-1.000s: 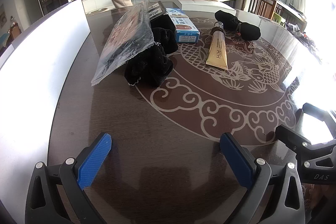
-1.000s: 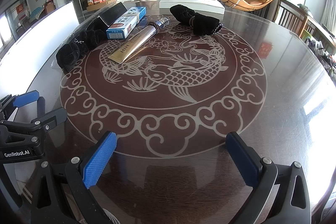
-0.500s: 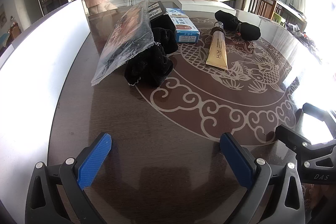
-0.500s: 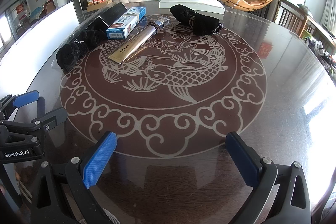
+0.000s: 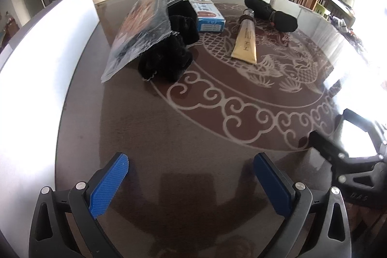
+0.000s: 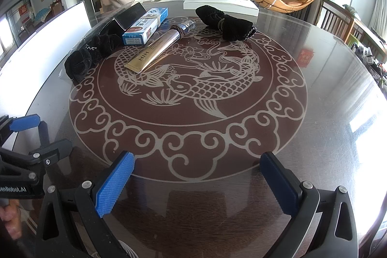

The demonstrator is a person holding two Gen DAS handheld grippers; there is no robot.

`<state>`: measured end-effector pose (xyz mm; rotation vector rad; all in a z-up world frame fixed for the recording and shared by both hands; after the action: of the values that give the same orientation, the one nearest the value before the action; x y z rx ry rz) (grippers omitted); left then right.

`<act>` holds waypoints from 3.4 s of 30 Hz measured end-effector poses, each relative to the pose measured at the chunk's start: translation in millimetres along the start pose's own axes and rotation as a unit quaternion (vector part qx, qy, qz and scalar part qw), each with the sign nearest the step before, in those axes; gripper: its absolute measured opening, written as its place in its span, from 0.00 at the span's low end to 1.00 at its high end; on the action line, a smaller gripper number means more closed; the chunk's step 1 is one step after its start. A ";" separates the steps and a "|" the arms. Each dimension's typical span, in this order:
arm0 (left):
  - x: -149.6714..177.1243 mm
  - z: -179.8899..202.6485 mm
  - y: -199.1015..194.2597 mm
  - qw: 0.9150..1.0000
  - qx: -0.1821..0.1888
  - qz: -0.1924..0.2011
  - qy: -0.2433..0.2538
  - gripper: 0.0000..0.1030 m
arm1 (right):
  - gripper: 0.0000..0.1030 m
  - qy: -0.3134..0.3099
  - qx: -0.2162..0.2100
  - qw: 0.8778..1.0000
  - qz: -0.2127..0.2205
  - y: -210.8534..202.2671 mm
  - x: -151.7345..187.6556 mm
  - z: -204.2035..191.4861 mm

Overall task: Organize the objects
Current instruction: 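Grasp the gold tube with the left tool and lift it, then grasp the black string-tied cloth bundle with the right tool while the left tool holds the tube, then lift the cloth bundle with the right tool while the left tool holds the tube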

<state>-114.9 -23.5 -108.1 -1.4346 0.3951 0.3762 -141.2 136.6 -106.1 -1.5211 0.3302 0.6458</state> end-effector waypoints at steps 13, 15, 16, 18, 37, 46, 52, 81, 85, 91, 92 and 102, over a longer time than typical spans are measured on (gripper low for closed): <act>-152.2 98.8 68.1 0.995 0.045 0.010 0.089 0.76 | 1.00 0.000 0.000 1.000 0.000 -0.4 0.2 0.0; -153.2 101.5 88.0 0.995 0.039 -0.005 0.092 0.75 | 1.00 0.000 0.000 1.000 0.000 -0.4 0.2 -0.1; -156.8 104.8 92.1 0.994 0.029 0.008 0.103 0.75 | 1.00 0.000 0.000 1.000 0.000 -0.4 0.2 -0.1; -159.1 111.8 98.7 0.993 0.024 0.007 0.119 0.65 | 1.00 0.000 0.000 1.000 0.000 -0.3 0.3 -0.1; -0.5 -19.7 -8.4 0.997 -0.007 0.069 0.035 0.30 | 1.00 -0.001 0.000 1.000 0.000 -0.6 0.4 0.1; -0.7 -30.0 8.1 0.999 -0.019 0.043 0.023 1.00 | 1.00 -0.001 0.000 1.000 0.000 -0.3 0.3 0.2; 1.5 -28.8 6.2 0.999 -0.020 0.044 0.022 1.00 | 1.00 -0.001 0.000 1.000 0.000 -0.2 0.2 0.3; 1.5 -29.1 6.7 0.999 -0.019 0.045 0.023 1.00 | 1.00 -0.132 0.024 0.989 -0.059 101.2 -176.3 61.0; 1.5 -29.0 6.9 0.999 -0.019 0.045 0.023 1.00 | 0.99 -0.087 0.000 0.994 -0.069 121.7 -179.2 64.9; 1.7 -28.2 5.8 0.999 -0.019 0.045 0.023 1.00 | 0.42 -0.051 -0.033 0.997 -0.047 116.1 -169.1 59.2; 1.9 -28.1 5.4 0.999 -0.019 0.045 0.023 1.00 | 0.42 -0.052 -0.032 0.997 -0.045 111.4 -162.5 57.3; 1.8 -28.0 5.9 0.999 -0.019 0.045 0.023 1.00 | 0.42 -0.008 -0.018 1.000 -0.009 15.7 -41.0 11.6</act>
<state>-117.1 -50.8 -116.8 -1.4673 0.4929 0.4264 -185.0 139.3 -94.5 -1.5502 0.2933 0.6532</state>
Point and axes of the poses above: each gripper's, at about its wrist camera, not at the fingertips, and y roughly the way its jaws point, z to its right, x to its underside, the point moved 10 cm from there along y, roughly the way its jaws point, and after that the axes turned 4 degrees about -y, right-handed, at the moved point
